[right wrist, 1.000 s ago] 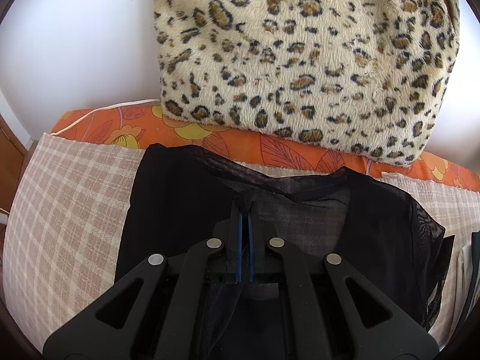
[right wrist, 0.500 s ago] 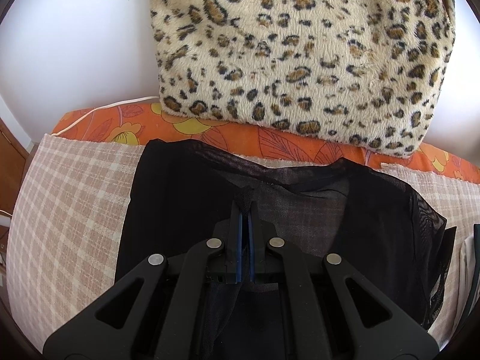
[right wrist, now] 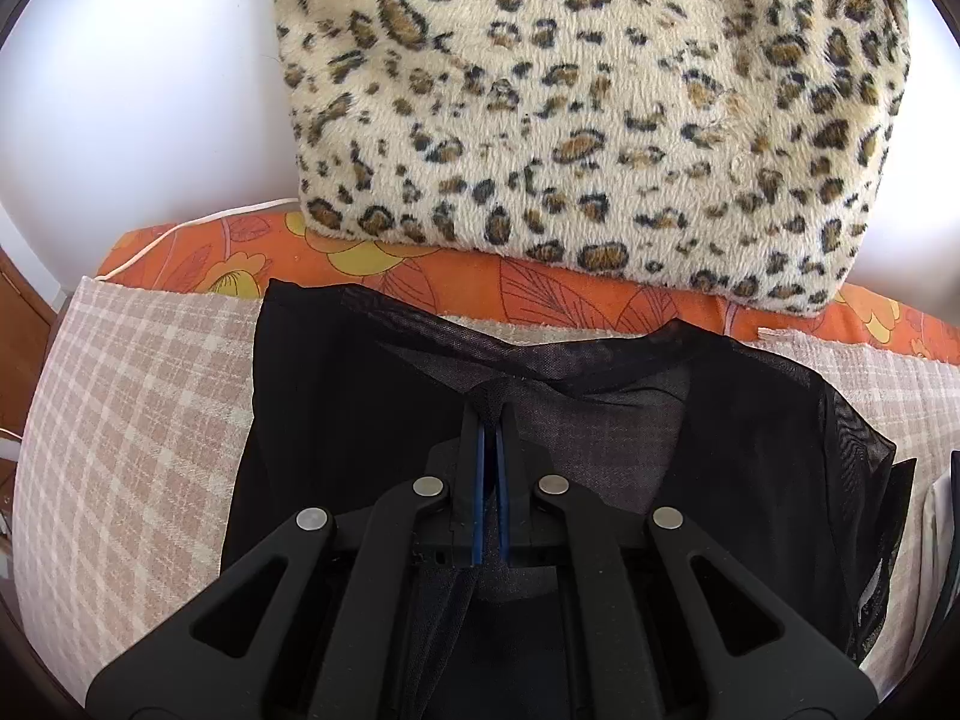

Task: Fold small clothes

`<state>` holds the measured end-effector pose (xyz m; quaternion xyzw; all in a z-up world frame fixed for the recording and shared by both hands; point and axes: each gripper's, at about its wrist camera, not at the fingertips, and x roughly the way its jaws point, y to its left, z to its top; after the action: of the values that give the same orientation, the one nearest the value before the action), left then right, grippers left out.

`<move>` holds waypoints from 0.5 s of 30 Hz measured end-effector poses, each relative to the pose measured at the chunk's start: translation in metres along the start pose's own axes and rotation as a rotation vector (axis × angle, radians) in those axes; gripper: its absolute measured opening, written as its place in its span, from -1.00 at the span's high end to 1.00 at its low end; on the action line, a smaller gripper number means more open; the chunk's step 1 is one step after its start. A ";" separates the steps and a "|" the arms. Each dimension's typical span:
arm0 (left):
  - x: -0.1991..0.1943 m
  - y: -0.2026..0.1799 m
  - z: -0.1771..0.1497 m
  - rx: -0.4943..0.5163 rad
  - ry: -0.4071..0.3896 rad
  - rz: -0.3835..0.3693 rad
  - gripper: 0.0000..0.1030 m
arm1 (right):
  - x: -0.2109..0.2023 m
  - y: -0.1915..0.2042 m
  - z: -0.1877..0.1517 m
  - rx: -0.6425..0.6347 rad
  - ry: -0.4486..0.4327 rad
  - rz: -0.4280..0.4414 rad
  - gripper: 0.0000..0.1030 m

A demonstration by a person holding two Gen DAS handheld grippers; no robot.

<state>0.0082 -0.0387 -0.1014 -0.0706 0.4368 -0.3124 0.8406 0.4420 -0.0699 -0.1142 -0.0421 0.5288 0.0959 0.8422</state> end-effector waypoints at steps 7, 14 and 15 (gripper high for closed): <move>0.013 -0.007 -0.011 0.000 0.118 0.004 0.44 | 0.002 0.001 0.000 -0.018 0.002 -0.002 0.93; -0.028 0.017 -0.021 -0.058 0.016 0.055 0.29 | -0.022 -0.014 -0.003 0.010 -0.019 -0.014 0.05; -0.032 0.026 -0.022 -0.083 0.006 0.071 0.29 | -0.033 -0.018 -0.003 0.020 -0.043 -0.018 -0.06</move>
<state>-0.0107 0.0039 -0.1033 -0.0888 0.4543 -0.2643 0.8461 0.4287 -0.0920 -0.0865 -0.0362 0.5112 0.0839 0.8546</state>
